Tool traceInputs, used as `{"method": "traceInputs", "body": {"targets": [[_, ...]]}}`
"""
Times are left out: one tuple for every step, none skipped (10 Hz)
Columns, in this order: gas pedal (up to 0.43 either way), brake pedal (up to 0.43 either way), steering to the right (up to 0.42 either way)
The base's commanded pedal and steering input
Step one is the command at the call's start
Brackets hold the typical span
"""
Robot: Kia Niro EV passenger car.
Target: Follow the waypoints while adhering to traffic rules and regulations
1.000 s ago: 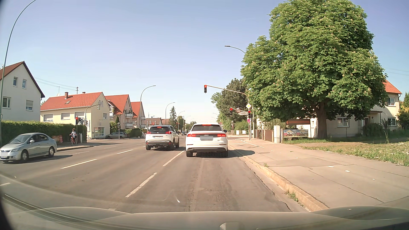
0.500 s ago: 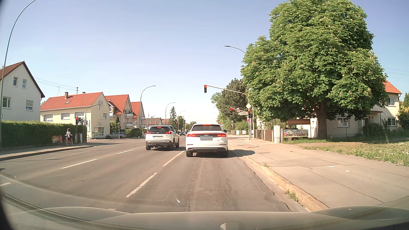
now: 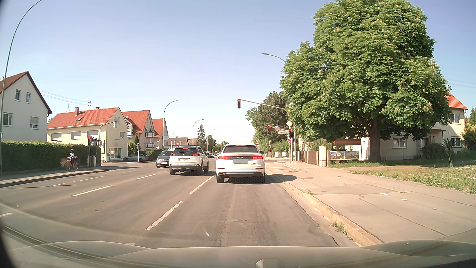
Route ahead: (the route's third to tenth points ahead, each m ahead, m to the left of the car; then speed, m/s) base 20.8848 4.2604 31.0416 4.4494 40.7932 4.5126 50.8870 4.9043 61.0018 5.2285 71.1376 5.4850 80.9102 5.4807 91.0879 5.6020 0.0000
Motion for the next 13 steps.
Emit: {"method": "traceInputs", "body": {"targets": [[0.0,0.14,0.005],[0.0,0.14,0.005],[0.0,0.14,0.005],[0.0,0.14,0.005],[0.0,0.14,0.005],[0.0,0.14,0.005],[0.0,0.14,0.005],[0.0,0.14,0.005],[0.0,0.14,0.005],[0.0,0.14,0.005],[0.0,0.14,0.005],[0.0,0.14,0.005],[0.0,0.14,0.005]]}}
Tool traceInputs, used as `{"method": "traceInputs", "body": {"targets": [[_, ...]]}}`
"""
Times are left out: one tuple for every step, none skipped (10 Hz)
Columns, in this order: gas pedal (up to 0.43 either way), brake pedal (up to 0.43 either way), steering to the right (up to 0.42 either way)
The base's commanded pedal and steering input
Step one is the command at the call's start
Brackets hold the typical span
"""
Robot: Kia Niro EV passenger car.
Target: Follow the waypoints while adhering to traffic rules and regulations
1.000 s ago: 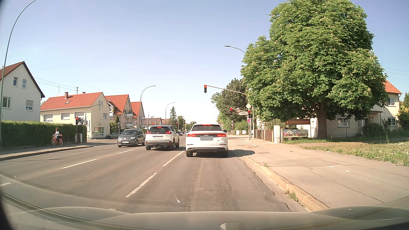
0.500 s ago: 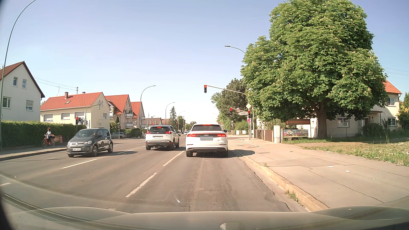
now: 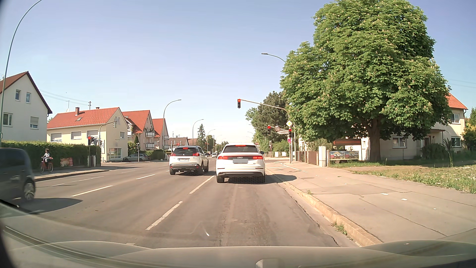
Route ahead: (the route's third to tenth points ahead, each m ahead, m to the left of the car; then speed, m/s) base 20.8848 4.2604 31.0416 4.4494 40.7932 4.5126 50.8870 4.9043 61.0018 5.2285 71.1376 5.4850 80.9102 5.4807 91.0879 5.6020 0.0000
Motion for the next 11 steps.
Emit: {"method": "traceInputs", "body": {"targets": [[0.0,0.14,0.005],[0.0,0.14,0.005],[0.0,0.14,0.005],[0.0,0.14,0.006],[0.0,0.14,0.006],[0.0,0.14,0.006],[0.0,0.14,0.005],[0.0,0.14,0.006],[0.0,0.14,0.006],[0.0,0.14,0.006],[0.0,0.14,0.006]]}}
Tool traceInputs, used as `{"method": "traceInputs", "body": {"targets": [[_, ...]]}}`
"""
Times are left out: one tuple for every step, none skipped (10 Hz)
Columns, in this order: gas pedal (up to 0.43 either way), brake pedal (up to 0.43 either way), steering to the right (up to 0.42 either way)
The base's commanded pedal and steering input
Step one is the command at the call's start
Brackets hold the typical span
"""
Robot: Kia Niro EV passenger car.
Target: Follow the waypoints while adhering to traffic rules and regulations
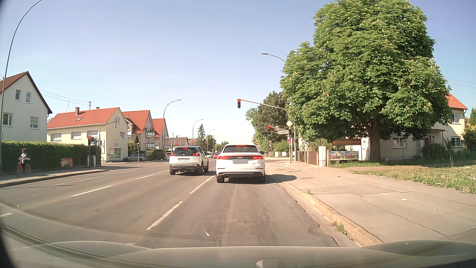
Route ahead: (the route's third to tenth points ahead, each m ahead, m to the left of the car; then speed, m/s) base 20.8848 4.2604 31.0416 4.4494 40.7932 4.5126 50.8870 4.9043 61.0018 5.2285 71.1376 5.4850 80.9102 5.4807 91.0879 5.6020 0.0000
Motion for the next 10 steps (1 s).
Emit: {"method": "traceInputs", "body": {"targets": [[0.0,0.14,0.006],[0.0,0.14,0.006],[0.0,0.14,0.006],[0.0,0.14,0.006],[0.0,0.14,0.006],[0.0,0.14,0.006],[0.0,0.14,0.006],[0.0,0.14,0.006],[0.0,0.14,0.006],[0.0,0.14,0.006]]}}
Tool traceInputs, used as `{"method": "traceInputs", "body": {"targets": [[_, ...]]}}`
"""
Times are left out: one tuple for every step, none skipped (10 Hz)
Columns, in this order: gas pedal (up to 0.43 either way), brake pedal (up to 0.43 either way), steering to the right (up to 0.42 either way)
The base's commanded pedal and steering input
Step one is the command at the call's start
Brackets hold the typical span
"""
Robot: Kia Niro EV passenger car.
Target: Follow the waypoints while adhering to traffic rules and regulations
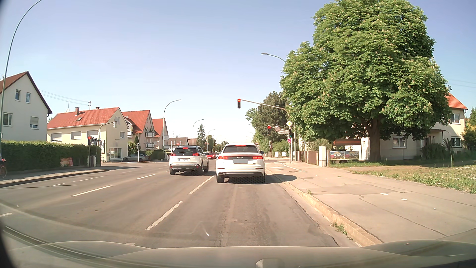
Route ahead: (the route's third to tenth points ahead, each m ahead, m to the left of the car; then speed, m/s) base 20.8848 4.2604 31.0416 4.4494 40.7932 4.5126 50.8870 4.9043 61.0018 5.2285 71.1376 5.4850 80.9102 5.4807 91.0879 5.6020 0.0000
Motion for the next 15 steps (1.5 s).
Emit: {"method": "traceInputs", "body": {"targets": [[0.0,0.14,0.006],[0.0,0.14,0.006],[0.0,0.134,0.006],[0.0,0.14,0.006],[0.0,0.134,0.006],[0.0,0.134,0.006],[0.0,0.134,0.006],[0.0,0.134,0.006],[0.0,0.134,0.006],[0.0,0.134,0.006],[0.0,0.134,0.006],[0.0,0.134,0.006],[0.0,0.134,0.006],[0.0,0.134,0.006],[0.0,0.134,0.006]]}}
